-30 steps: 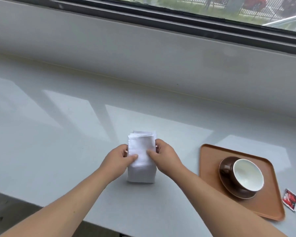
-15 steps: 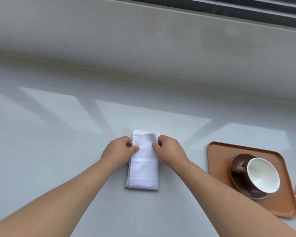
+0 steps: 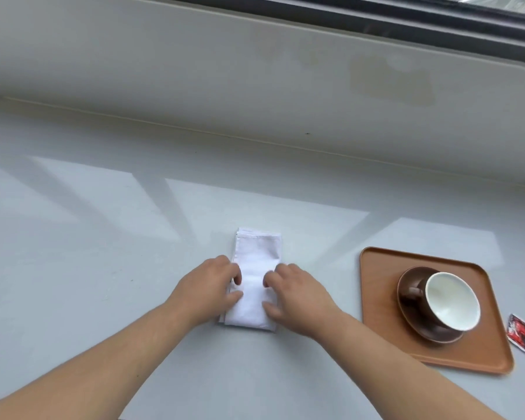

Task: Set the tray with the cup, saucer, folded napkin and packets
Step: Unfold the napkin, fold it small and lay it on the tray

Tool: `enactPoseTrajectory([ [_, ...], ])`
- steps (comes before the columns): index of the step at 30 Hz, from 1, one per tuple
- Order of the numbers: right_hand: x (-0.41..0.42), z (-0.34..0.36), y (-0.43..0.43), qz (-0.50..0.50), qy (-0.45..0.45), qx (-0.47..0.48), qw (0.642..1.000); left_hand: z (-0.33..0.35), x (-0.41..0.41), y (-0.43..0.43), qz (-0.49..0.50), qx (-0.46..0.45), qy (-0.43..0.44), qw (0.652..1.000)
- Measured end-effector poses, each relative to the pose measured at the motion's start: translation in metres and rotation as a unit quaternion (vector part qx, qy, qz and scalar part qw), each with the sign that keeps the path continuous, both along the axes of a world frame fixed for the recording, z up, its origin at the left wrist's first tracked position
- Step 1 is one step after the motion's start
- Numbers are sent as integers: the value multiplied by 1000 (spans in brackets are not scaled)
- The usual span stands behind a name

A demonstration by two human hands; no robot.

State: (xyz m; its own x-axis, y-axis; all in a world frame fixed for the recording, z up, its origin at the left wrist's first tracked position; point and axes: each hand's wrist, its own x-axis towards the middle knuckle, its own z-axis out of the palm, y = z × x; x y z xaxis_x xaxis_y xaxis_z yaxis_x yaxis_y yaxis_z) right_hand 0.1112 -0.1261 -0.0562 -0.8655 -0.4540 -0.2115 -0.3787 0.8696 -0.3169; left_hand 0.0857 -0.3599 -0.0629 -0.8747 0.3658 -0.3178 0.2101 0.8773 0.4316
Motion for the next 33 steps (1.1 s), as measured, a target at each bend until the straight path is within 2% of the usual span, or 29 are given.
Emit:
enactPoseTrajectory([
  [2, 24, -2, 6, 81, -9, 40, 996, -1, 20, -6, -33, -13, -7, 999],
  [4, 39, -6, 11, 104, -7, 69, 992, -1, 37, -8, -44, -29, -4, 999],
  [9, 44, -6, 12, 65, 57, 75, 993, 0, 58, -4, -52, -70, 19, 996],
  [14, 50, 1, 10, 40, 73, 24, 996, 0, 65, 5, -50, -98, 37, 993],
  [18, 53, -1, 6, 45, 58, 14, 997, -2, 64, 6, -69, -119, 83, 987],
  [22, 48, -4, 0, 44, 51, 32, 997, 4, 61, 9, -87, -99, 141, 981],
  [24, 44, -5, -2, 35, 66, 36, 997, 7, 60, 10, -74, -52, 165, 982],
  [28, 35, -3, -3, 45, 94, 9, 994, 12, 55, 4, -20, 43, 118, 992],
  [31, 26, 4, -3, 17, 56, -74, 996, 15, 48, -3, 5, 53, 36, 998],
  [33, 19, 10, -4, -45, 2, -129, 991, 15, 40, -8, 32, 58, -22, 998],
])
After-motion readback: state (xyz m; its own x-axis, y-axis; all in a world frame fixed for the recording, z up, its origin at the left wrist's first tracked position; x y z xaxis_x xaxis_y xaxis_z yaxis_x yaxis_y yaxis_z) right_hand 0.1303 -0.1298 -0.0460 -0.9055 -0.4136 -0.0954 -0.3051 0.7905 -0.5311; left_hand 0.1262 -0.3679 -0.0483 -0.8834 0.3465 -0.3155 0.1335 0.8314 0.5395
